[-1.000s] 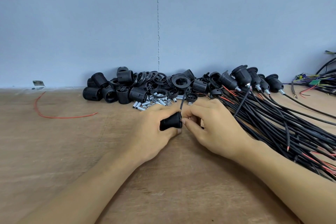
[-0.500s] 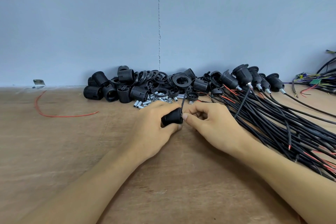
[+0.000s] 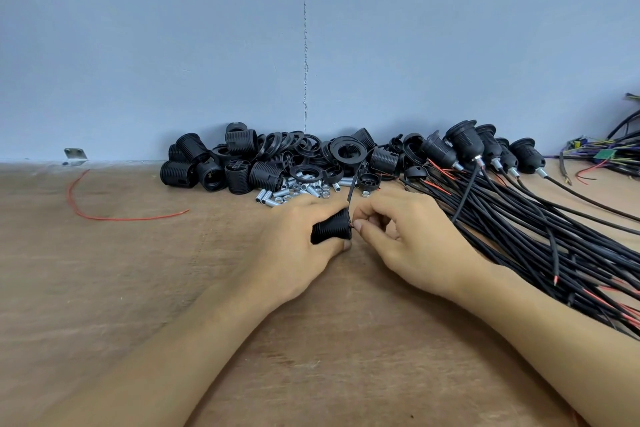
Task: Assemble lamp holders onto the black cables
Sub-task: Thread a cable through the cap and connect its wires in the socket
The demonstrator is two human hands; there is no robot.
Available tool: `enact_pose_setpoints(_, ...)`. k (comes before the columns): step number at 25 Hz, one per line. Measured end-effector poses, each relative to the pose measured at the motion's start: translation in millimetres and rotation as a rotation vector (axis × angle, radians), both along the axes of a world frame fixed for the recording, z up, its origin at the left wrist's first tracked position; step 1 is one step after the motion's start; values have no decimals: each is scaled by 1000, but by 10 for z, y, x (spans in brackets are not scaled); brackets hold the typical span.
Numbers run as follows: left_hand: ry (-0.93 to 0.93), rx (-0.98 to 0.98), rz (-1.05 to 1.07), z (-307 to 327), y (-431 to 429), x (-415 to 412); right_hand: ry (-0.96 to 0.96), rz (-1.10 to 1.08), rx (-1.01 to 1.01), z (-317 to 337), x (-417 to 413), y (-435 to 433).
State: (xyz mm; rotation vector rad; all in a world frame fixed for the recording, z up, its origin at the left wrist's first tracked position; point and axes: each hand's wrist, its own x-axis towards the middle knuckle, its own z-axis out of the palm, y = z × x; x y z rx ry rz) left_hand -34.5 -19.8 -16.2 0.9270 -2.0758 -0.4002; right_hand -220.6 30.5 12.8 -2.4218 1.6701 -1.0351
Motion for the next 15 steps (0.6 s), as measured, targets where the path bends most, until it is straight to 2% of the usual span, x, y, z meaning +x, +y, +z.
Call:
enact_pose_setpoints(3, -49, -23, 27, -23, -5, -1, 34, -11, -10, 5, 11, 3)
enact_pose_setpoints(9, -21, -26, 15, 0, 21, 15, -167, -78, 82, -51, 80, -19)
enact_pose_setpoints(15, -64, -47, 27, 26, 27, 16, -261, -64, 218, -16, 4, -64)
